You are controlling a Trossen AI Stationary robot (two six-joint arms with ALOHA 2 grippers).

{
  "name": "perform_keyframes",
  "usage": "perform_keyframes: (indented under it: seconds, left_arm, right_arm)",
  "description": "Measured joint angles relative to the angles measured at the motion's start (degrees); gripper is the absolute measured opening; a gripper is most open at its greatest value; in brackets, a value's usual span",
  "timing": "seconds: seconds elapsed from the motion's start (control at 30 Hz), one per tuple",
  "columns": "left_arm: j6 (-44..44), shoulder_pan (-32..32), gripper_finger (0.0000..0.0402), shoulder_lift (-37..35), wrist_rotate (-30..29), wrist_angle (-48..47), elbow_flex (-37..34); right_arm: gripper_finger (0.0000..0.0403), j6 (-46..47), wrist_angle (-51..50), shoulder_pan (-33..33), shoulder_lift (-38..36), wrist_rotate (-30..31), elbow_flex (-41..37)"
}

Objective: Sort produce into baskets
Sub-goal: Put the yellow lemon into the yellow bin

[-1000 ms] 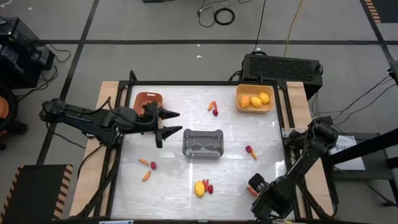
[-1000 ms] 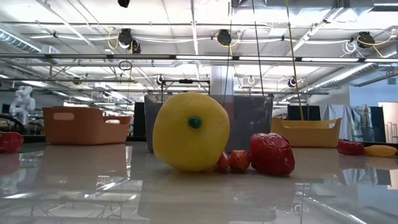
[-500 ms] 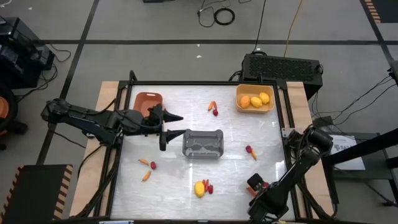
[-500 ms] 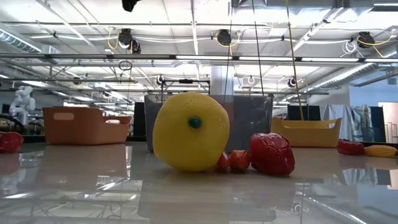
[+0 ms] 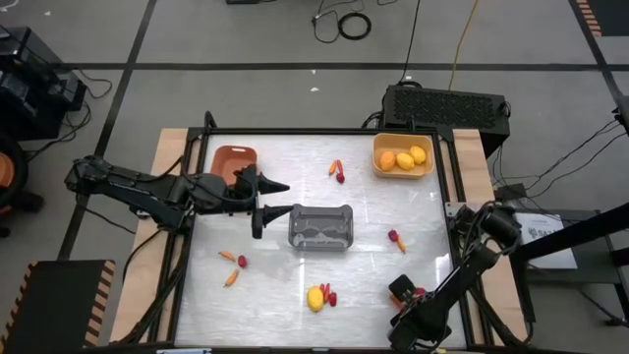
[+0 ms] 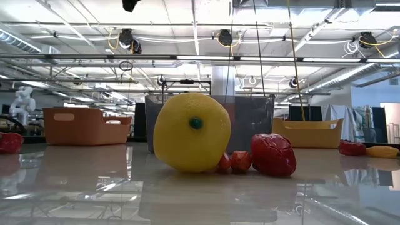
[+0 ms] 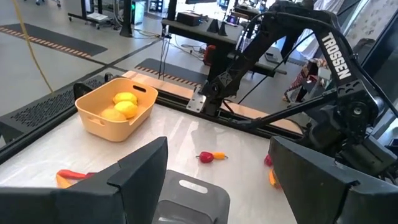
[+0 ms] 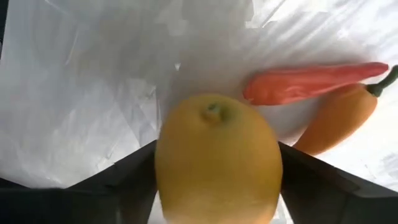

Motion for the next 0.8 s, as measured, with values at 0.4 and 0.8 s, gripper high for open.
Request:
perform_keyframes:
  seconds: [0.4,0.8]
  left_arm:
    - [0.0,0.0,0.0287,0.0,1.5,-0.3,0.0]
    - [1.4,0.0,0.0287,0.0,1.6,-0.4,0.0]
  right_arm:
    - [0.0221,-1.5,-4.7,-0.6,-1.0,-1.3,1.2]
    - [0.0214,1.4,-6.4,-8.9,-19.2,6.3,2.4]
